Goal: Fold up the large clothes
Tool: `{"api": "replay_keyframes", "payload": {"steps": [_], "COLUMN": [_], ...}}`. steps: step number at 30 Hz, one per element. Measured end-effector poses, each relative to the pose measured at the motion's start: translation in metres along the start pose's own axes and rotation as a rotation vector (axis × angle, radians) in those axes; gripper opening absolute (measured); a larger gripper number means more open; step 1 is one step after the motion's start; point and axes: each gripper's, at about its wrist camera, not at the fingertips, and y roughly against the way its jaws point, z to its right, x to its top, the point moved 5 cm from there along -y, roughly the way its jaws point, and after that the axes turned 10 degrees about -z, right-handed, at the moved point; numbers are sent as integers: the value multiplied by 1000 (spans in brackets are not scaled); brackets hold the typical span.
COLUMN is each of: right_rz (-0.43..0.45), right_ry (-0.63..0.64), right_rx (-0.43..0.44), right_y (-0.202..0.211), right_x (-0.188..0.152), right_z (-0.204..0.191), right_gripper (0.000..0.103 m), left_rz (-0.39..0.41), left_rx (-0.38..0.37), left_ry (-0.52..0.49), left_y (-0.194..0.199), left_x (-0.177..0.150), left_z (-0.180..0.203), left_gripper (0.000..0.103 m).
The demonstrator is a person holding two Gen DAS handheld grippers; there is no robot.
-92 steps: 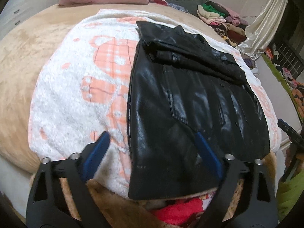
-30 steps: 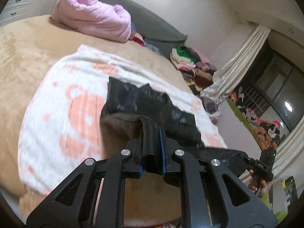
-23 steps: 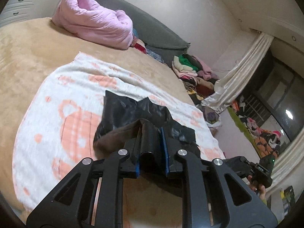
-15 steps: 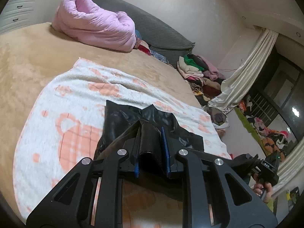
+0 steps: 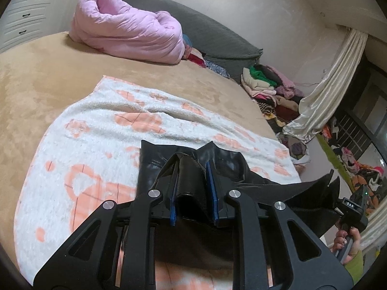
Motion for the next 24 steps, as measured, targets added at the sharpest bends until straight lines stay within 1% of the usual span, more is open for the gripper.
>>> {"api": "replay_keyframes", "payload": {"steps": [3, 8, 12, 16, 19, 21, 23, 24], "right_rz": [-14, -26, -45, -53, -47, -34, -6, 3], "right_ry": [-11, -37, -63, -51, -68, -83, -78, -70], "right_rx": [-13, -72, -111, -159, -153, -132, -141, -143], "right_y": [-10, -30, -52, -69, -75, -74, -70, -68], "right_x": [6, 15, 20, 22, 26, 29, 34, 35], "right_z": [5, 19, 34, 42, 48, 51, 52, 51], "right_gripper": [17, 18, 19, 25, 38, 53, 64, 64], "left_rz": [-16, -34, -56, -93, -95, -93, -88, -80], "left_rx": [10, 25, 18, 41, 55, 54, 59, 61], "left_ry": [4, 14, 33, 28, 23, 33, 29, 28], "left_y": [-16, -46, -68, -85, -89, -89, -88, -86], "left_x": [6, 10, 10, 15, 18, 18, 19, 20], "left_z": [-6, -16, -29, -37, -40, -43, -43, -43], "left_gripper": [13, 14, 14, 14, 16, 20, 21, 22]}}
